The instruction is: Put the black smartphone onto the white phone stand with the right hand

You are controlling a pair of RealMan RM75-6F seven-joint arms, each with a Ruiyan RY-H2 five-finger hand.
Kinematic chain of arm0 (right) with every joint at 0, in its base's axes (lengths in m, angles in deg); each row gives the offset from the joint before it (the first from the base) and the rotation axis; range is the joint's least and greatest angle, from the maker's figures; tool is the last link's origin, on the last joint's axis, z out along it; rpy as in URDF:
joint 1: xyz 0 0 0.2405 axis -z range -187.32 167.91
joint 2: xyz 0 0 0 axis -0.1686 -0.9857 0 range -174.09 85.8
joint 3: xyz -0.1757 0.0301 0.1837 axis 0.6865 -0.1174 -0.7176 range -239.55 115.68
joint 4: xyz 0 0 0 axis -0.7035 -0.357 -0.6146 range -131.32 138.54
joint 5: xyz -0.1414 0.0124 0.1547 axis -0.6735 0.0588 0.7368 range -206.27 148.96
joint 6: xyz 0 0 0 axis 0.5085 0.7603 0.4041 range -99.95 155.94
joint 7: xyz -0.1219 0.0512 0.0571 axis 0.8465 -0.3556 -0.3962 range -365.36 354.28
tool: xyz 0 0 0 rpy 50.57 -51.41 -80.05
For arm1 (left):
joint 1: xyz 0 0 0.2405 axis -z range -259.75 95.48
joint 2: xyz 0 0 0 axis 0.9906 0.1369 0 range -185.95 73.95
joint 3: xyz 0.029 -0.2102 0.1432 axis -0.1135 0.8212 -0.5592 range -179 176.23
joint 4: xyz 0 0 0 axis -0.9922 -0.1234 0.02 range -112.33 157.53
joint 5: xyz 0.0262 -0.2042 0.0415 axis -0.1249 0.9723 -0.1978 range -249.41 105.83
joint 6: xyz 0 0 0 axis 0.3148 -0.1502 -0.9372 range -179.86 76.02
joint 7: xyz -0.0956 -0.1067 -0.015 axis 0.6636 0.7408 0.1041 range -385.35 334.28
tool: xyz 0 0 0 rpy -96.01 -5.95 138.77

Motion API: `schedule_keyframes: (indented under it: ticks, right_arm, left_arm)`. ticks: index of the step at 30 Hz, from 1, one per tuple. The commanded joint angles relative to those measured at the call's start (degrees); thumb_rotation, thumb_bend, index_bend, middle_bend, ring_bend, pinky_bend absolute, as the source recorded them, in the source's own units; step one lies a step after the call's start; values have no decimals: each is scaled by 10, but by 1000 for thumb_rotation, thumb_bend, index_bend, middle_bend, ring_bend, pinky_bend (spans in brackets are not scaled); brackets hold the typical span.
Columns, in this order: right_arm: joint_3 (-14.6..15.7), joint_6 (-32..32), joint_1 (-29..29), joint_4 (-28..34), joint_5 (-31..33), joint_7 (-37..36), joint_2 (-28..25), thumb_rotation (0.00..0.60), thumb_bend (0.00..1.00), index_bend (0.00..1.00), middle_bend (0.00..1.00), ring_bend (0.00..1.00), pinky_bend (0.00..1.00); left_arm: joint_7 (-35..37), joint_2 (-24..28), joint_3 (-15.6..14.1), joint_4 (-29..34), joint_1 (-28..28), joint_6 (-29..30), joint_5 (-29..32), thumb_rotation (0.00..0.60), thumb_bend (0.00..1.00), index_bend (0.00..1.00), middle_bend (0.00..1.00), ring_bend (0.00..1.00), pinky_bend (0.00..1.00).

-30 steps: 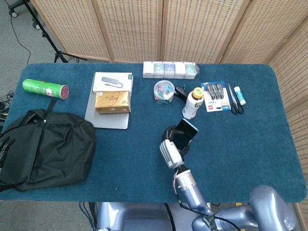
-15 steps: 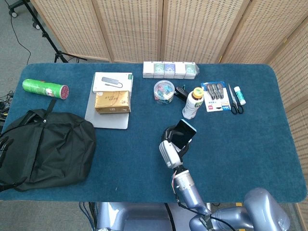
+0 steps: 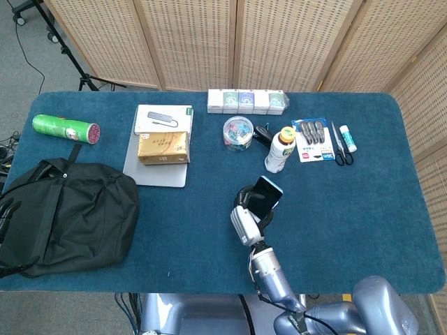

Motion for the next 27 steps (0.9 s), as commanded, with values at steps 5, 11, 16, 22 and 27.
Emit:
schedule_keyframes:
  ticks: [5,11,16,22,27]
  right_arm:
    - [1,-5,4,-7,-5,-8,-3,600,260,503,395,435,528]
    - [5,-9,9,-11,-15,-16,-2,600,260,486,386,435,528]
    - [9,-12,11,-14,-26,-18,-1,600,249,457,353,434,528]
    - [15,-18,16,-19,-38,-22,-2,600,239,424,319,431,528]
    - [15,-20,20,-23,-43,-23,0,600,234,383,297,431,528]
  left_arm:
    - [3,1,0,0,0,1,1,600,0,0,0,0,0]
    - [1,1,0,0,1,-1,1,600,0,0,0,0,0]
    - [2,1,0,0,0,0,1,600,0,0,0,0,0]
    - [1,1,0,0,0,-1,1,600,0,0,0,0,0]
    - [1,1,0,1,0,0,1,600,0,0,0,0,0]
